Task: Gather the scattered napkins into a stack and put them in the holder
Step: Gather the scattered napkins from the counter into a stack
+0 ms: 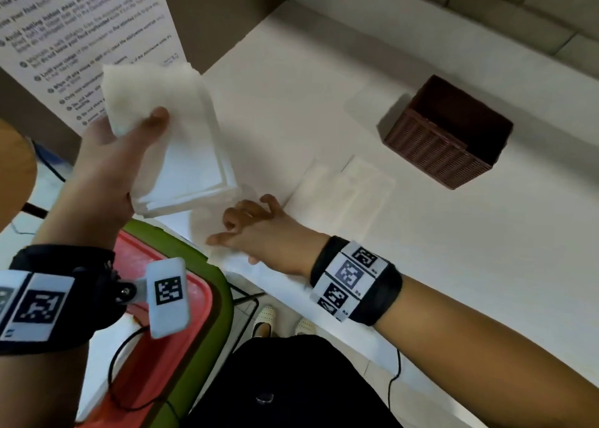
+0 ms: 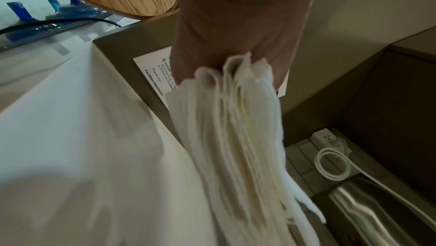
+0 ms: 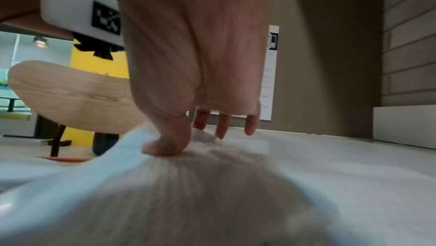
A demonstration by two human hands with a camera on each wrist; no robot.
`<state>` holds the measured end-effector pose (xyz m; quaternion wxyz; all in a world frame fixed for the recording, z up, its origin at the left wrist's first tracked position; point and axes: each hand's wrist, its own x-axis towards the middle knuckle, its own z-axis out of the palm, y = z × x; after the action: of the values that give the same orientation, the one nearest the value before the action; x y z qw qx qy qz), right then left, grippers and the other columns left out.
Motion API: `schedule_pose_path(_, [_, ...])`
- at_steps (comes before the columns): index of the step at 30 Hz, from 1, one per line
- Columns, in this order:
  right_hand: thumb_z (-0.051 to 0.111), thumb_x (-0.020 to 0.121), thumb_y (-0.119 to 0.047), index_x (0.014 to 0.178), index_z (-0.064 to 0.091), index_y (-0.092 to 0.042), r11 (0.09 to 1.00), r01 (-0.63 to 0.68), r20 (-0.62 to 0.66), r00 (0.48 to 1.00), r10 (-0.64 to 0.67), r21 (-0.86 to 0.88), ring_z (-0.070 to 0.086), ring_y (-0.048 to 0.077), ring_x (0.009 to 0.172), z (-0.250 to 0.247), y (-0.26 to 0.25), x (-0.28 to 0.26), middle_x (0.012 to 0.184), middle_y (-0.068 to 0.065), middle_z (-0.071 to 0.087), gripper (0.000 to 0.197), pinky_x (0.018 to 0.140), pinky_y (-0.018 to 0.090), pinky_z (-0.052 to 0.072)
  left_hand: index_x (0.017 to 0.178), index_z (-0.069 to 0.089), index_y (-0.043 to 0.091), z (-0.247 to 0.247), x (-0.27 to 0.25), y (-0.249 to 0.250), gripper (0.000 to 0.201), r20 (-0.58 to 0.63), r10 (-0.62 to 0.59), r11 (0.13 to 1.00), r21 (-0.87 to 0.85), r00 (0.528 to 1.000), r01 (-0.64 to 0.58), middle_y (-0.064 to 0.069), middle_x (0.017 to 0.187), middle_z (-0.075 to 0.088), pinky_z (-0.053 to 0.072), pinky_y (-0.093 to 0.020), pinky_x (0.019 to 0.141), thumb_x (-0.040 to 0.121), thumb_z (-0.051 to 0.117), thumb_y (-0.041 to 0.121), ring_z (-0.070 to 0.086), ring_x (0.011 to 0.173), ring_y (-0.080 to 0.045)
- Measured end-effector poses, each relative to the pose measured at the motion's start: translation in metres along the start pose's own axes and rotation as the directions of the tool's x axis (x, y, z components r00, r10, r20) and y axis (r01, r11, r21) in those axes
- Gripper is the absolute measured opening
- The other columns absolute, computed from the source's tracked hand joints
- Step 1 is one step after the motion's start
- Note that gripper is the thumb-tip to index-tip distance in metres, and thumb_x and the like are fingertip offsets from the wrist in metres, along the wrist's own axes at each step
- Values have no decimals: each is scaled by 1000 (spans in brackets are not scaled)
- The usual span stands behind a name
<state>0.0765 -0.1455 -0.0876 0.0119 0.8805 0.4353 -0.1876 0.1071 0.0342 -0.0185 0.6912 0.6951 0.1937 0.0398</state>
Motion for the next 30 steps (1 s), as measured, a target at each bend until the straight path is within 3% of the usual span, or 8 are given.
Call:
schedule_pose_path(4, [62,81,-5,127,51,-22,1000,-10,-52,999,10,6,36,31,124,-5,1,0,121,10,49,51,106,49,23,133,58,17,-1,7,-9,45,36,-3,1000,-16,999,3,1,120,70,56,-15,70,91,65,31,69,103,-12])
schedule_pose_path(10, [67,78,-15,92,66,-10,965,1,-251,965,68,262,57,29,97,-3,12,-35,98,7,64,15,82,42,42,119,65,17,11,16,-25,32,137,-75,997,31,988,71,3,100,72,55,-15,60,91,65,31,70,82,-7])
schedule_pose_path(14, [66,84,-14,93,64,-17,742,-80,-218,930,296,666,61,0,83,-13,40,-79,88,-13,67,10,73,19,46,103,69,21,25,25,-37,21,230,-141,988,92,963,123,6,94,77,57,-26,74,87,69,35,72,84,-11])
schedule_pose_path(17, [67,85,-12,99,66,-25,549,-174,-125,877,464,818,60,-10,83,-18,62,-107,86,-22,64,20,72,5,40,96,69,21,41,26,-42,12,324,-170,982,132,931,134,16,76,77,56,-16,61,90,66,31,72,68,0])
schedule_pose_path(21, [65,88,-14,92,66,-21,432,-258,-35,825,564,864,63,-5,81,-17,85,-127,85,-12,69,8,73,8,42,109,69,18,58,22,-46,23,421,-190,978,163,887,132,7,91,78,55,-14,62,91,65,31,73,78,-2])
schedule_pose_path(25, [62,92,-20,87,67,-30,339,-259,0,794,608,904,68,15,82,-21,90,-130,83,-8,72,12,75,31,50,111,68,19,66,23,-49,24,456,-205,975,177,866,137,9,91,78,55,-15,65,91,64,32,73,80,-2])
schedule_pose_path(28, [61,91,-30,102,68,-26,237,-243,18,732,681,941,67,32,87,-23,89,-116,99,5,74,14,87,51,51,110,69,20,64,26,-51,23,448,-203,974,187,871,131,13,88,78,55,-15,67,91,64,32,73,80,-1])
schedule_pose_path(30, [61,92,-33,108,67,-22,190,-241,37,703,710,952,68,29,95,-22,91,-102,103,5,73,21,92,49,50,107,69,21,58,30,-51,21,428,-194,975,183,882,126,14,86,78,55,-13,64,91,64,32,73,78,0])
